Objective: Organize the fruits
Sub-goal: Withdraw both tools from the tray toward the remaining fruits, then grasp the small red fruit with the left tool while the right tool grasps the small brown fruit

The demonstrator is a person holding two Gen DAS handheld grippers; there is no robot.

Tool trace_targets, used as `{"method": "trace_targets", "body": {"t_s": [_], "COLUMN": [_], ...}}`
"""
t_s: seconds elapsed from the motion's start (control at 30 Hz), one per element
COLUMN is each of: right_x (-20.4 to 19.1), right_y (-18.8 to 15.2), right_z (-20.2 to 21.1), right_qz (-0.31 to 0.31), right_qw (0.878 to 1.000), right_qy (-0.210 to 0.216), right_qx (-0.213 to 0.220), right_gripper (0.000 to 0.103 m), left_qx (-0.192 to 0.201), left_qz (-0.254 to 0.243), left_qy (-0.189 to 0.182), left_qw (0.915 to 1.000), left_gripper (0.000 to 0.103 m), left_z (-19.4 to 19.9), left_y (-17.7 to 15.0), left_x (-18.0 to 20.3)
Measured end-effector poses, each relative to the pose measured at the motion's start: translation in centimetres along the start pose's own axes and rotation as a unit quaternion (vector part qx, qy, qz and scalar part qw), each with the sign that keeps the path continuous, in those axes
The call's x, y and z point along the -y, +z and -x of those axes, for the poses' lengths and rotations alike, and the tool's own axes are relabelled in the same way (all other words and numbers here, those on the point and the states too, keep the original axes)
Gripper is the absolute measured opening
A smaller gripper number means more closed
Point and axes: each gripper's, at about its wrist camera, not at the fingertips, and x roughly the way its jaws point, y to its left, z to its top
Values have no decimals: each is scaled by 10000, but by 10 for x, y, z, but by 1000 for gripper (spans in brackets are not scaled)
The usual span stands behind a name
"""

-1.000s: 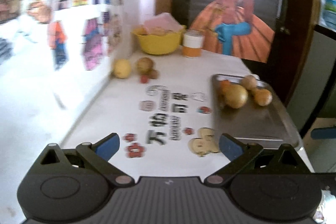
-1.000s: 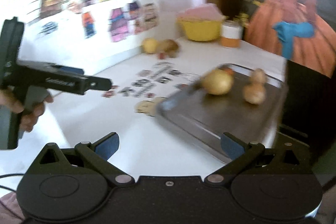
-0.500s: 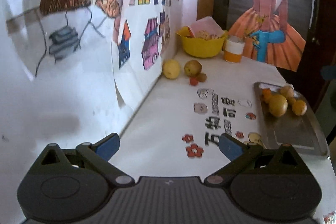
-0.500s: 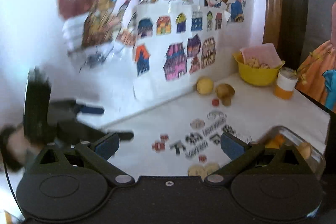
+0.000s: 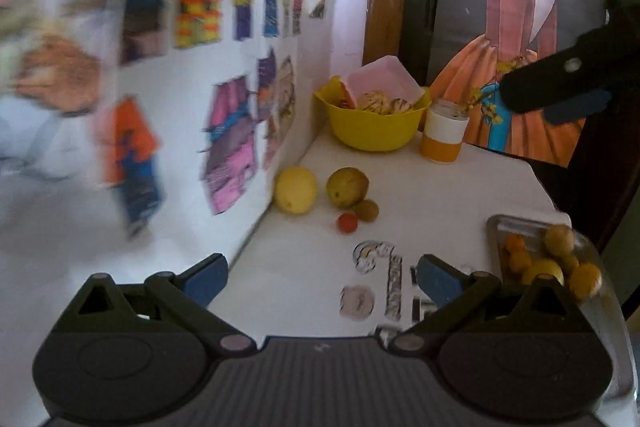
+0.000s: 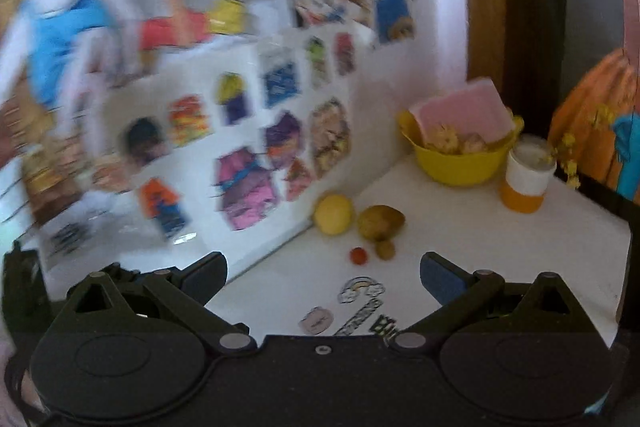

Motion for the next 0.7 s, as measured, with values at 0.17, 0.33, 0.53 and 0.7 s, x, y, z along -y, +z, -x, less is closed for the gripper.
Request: {"method": "trace_targets", "body": {"t_s": [0.17, 0.33, 0.53, 0.7], "right_x": [47, 82, 108, 109], "right_y": [5, 1, -4, -5], "right_z": [-65, -127, -174, -192], "right_qz": [-374, -738, -1078, -1060], "right_qw": [9986, 9950, 9905, 9893], "right_qy": [-32, 39, 303, 487], "right_qx": [-370, -667, -802, -882], "right_gripper": [102, 102, 88, 72], "left_qx": [-128, -416, -571, -542], "left_qz": [-172, -272, -371, -383], "left_qy": [89, 147, 124, 80], "left_qw": [9997, 9987, 9976, 9978], "left_gripper": [103, 102, 101, 91], "left_z": [-62, -120, -165, -178], "left_y": [11, 12, 10, 8], "left_x": [14, 21, 24, 24]}}
